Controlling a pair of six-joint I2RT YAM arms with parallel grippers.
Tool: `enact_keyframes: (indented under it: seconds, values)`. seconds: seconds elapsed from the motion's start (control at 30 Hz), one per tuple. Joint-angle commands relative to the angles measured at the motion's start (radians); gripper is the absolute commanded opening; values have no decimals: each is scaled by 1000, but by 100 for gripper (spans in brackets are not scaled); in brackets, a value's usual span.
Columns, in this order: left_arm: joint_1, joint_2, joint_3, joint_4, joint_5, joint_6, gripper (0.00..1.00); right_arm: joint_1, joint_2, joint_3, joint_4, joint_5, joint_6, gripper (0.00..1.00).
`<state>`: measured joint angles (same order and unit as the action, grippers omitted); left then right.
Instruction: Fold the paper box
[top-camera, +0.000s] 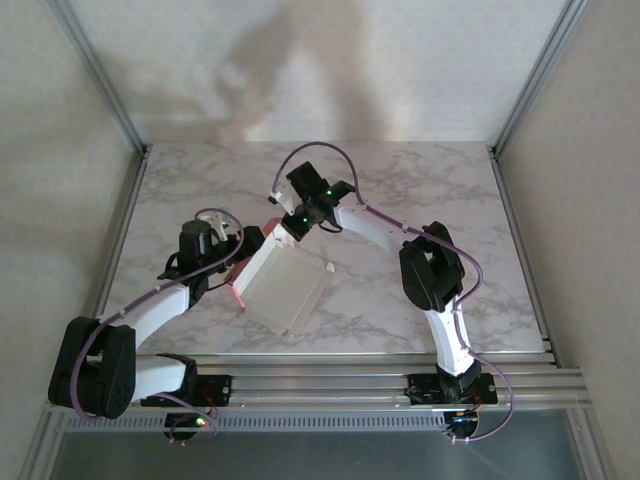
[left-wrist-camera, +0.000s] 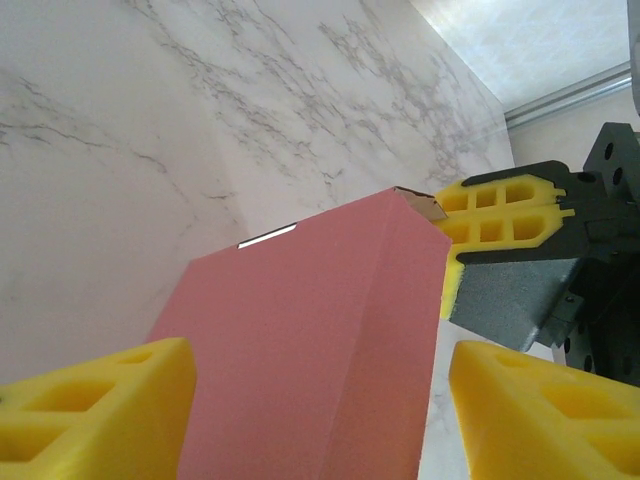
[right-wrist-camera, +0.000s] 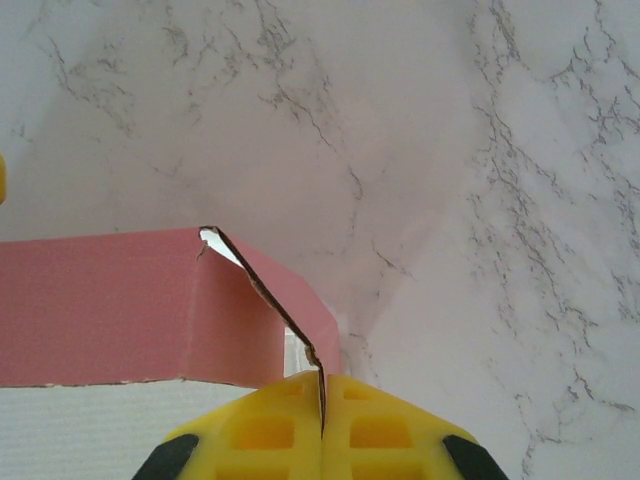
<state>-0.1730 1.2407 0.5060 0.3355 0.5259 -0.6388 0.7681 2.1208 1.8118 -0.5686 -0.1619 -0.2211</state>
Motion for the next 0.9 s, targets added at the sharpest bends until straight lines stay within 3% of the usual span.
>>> enact_keyframes:
  seconds: [0.0, 0.33, 0.87]
  values:
    - [9, 9, -24, 2, -22, -3, 65, -2, 5, -19, -20, -18, 11, 0]
    - [5, 61, -37, -11, -35, 7, 59, 2, -28, -31, -30, -22, 36, 0]
    - [-36, 88, 28, -131, -105, 28, 59, 12, -46, 48, -127, -31, 141, 0]
